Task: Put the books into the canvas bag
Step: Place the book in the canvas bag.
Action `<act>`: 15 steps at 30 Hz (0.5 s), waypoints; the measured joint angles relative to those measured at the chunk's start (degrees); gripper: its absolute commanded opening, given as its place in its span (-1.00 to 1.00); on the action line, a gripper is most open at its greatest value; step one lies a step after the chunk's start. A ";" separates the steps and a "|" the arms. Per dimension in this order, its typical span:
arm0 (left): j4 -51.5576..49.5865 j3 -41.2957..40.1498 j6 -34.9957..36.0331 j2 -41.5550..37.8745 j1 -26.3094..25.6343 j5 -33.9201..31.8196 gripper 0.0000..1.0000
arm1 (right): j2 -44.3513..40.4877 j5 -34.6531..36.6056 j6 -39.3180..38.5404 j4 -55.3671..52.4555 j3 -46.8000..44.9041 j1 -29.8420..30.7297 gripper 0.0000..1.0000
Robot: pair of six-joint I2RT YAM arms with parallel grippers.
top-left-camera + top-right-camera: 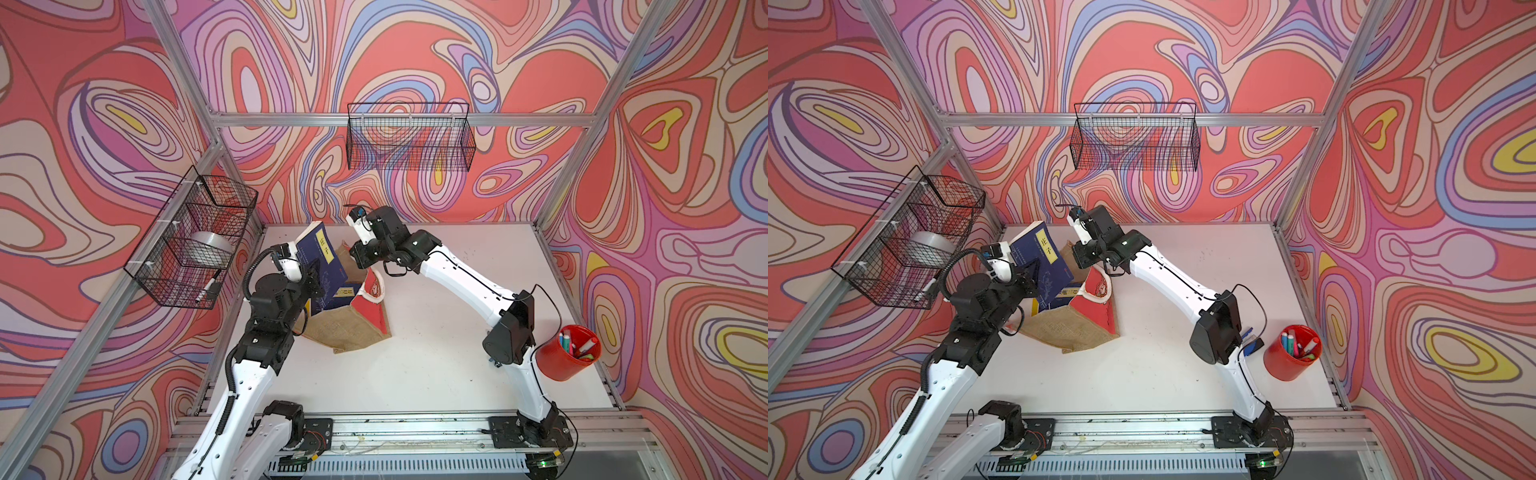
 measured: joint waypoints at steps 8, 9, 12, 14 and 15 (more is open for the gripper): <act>9.22 -5.07 -1.27 4.87 -13.84 -7.74 -1.00 | -0.74 1.05 0.63 1.03 -1.51 0.13 -1.00; 10.12 -6.10 -1.27 4.85 -15.76 -9.97 -1.00 | -0.74 1.57 0.85 1.05 -1.60 0.09 -1.00; 11.39 -9.40 -1.75 3.82 -19.96 -15.06 -1.00 | -0.94 2.84 1.62 1.07 -1.92 0.22 -1.00; 12.02 -11.28 -2.80 2.12 -20.63 -17.27 -1.00 | -1.20 3.37 2.12 1.40 -2.60 0.39 -1.00; 12.41 -12.44 -3.45 1.05 -20.65 -18.23 -1.00 | -1.25 3.63 2.23 1.60 -2.71 0.50 -1.00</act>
